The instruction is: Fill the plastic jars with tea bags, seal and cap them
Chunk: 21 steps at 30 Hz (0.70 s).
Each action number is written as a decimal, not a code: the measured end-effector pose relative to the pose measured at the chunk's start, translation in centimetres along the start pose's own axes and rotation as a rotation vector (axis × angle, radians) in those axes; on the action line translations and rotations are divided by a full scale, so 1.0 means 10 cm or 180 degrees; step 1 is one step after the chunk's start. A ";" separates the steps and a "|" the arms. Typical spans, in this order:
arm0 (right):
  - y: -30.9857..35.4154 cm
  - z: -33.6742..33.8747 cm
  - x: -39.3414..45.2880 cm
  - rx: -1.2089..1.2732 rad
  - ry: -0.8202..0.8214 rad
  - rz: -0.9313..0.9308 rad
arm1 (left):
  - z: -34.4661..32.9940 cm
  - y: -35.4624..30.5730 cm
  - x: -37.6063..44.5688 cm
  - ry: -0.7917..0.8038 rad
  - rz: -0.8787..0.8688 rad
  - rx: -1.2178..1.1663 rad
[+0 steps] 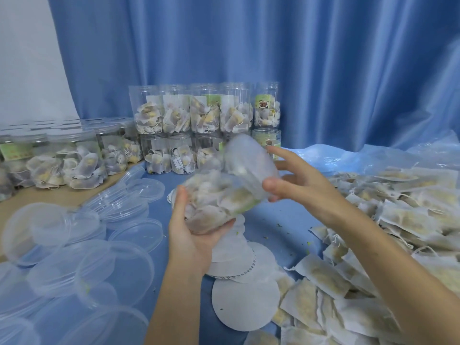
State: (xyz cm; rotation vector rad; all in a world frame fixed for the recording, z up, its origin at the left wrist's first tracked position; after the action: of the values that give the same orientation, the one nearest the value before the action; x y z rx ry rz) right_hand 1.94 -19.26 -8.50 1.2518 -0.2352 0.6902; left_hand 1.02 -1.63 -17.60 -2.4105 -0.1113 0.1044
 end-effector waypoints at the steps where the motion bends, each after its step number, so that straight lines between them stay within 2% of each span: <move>1: 0.04 -0.01 0.01 0.0072 0.0012 0.0183 | 0.00 0.04 0.01 0.0025 0.0159 0.0004; 3: 0.12 -0.08 0.01 0.0012 0.0103 0.0389 | -0.03 0.14 0.02 0.0102 0.0460 0.0264; 6: 0.14 -0.18 0.00 0.0151 0.0278 0.0348 | -0.09 0.31 -0.03 0.0132 0.0811 0.0756; 8: 0.15 -0.13 0.00 0.0137 0.0132 0.0297 | -0.12 0.33 -0.06 0.0050 0.0834 0.0924; 10: 0.17 -0.02 0.00 0.0124 -0.0207 0.0305 | -0.14 0.21 -0.07 -0.0216 0.0552 0.1226; 11: 0.18 0.03 0.00 0.0119 -0.0379 0.0291 | -0.16 0.10 -0.07 -0.0424 0.0246 0.1508; 13: 0.21 0.12 -0.01 0.0077 -0.0717 0.0286 | -0.35 -0.23 -0.16 -0.0742 -0.0658 0.2606; 14: 0.23 0.15 -0.02 0.0040 -0.0865 0.0305 | -0.57 -0.32 -0.22 -0.0516 -0.1065 0.3134; 15: 0.25 0.17 -0.02 0.0030 -0.0992 0.0322 | -0.77 -0.31 -0.25 -0.0151 -0.1192 0.3492; 16: 0.26 0.19 -0.03 0.0074 -0.1103 0.0322 | -0.94 -0.26 -0.24 0.0182 -0.1022 0.3727; 17: 0.28 0.19 -0.03 0.0161 -0.1163 0.0299 | -1.05 -0.25 -0.23 0.0266 -0.0793 0.3935; 21: 0.37 0.06 -0.03 0.0456 -0.0851 0.0285 | -1.27 -0.65 -0.19 -0.0303 -0.0728 0.5011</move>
State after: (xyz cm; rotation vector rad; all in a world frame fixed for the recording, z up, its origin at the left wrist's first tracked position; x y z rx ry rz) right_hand -0.35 -19.34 -5.53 1.4787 -0.4708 0.6233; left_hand 0.14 -5.36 -3.69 -0.8148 -0.2319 0.1279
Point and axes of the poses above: each hand's wrist, its own x-axis towards the middle knuckle, its own z-axis out of the back of the hand, y = z × x, the point moved 8 cm from there along x, towards the middle knuckle, and after that the axes turned 7 degrees about z, right-handed, at the moved point
